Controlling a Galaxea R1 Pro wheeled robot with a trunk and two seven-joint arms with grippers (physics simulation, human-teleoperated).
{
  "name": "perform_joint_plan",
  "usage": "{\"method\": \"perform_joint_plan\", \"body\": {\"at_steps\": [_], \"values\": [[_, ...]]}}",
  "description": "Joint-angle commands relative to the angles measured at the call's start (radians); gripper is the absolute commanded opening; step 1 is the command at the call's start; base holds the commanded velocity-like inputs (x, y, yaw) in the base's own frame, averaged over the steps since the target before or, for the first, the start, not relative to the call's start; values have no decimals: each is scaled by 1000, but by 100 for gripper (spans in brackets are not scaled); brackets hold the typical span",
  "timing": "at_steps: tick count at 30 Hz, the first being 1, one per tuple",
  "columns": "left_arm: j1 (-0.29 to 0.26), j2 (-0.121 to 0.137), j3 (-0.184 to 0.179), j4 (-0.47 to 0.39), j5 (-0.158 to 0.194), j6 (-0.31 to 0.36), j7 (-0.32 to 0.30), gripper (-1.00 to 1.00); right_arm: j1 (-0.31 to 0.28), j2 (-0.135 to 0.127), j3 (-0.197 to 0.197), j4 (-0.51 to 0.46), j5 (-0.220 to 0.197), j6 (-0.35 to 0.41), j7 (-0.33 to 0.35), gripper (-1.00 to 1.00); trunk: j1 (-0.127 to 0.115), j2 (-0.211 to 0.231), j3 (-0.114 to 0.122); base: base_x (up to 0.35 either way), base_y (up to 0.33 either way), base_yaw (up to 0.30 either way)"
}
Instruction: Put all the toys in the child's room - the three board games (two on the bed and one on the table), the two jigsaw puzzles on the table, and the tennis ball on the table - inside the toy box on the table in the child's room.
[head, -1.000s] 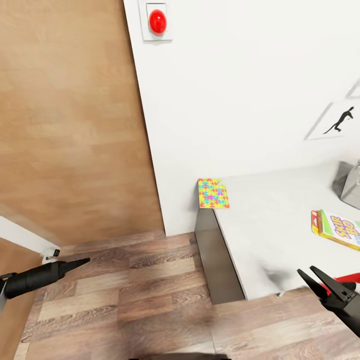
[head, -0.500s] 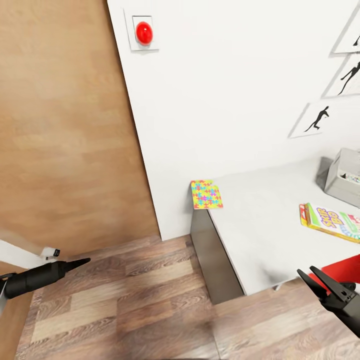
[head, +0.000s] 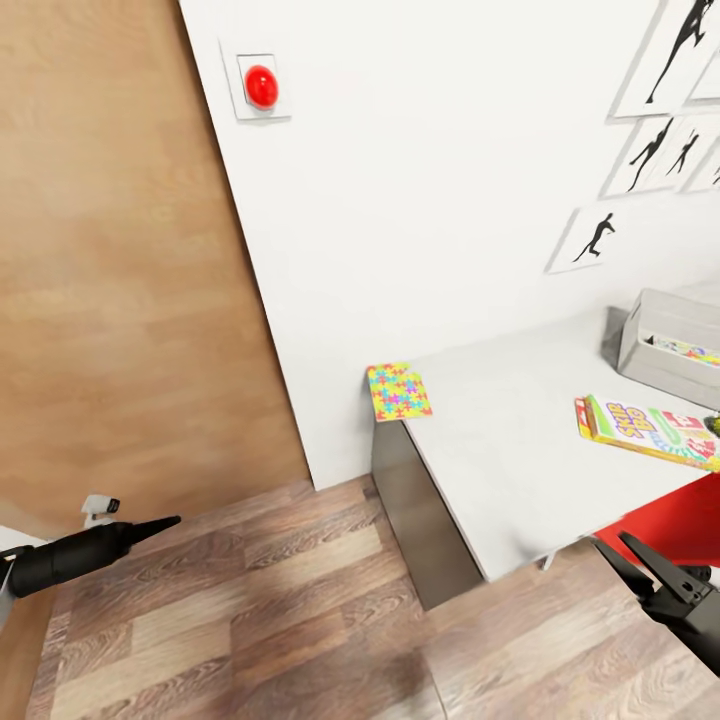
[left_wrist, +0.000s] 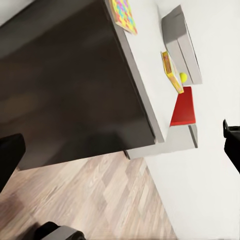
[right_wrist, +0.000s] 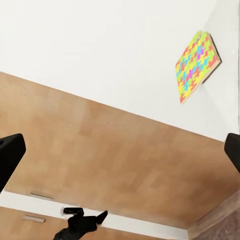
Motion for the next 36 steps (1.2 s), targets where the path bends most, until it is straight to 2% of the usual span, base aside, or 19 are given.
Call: {"method": "perform_joint_plan", "body": {"at_steps": [1,36], "values": [[-1,0,0,0,-1,11,-4,100,0,0,0,0,-4,5,-1,100,1,-2,0,0,10,-174],[-1,0,-1,0,-1,11,-4,100,0,0,1,2,-4,4,-2,100,1,-2,53,0,1,-174]]}}
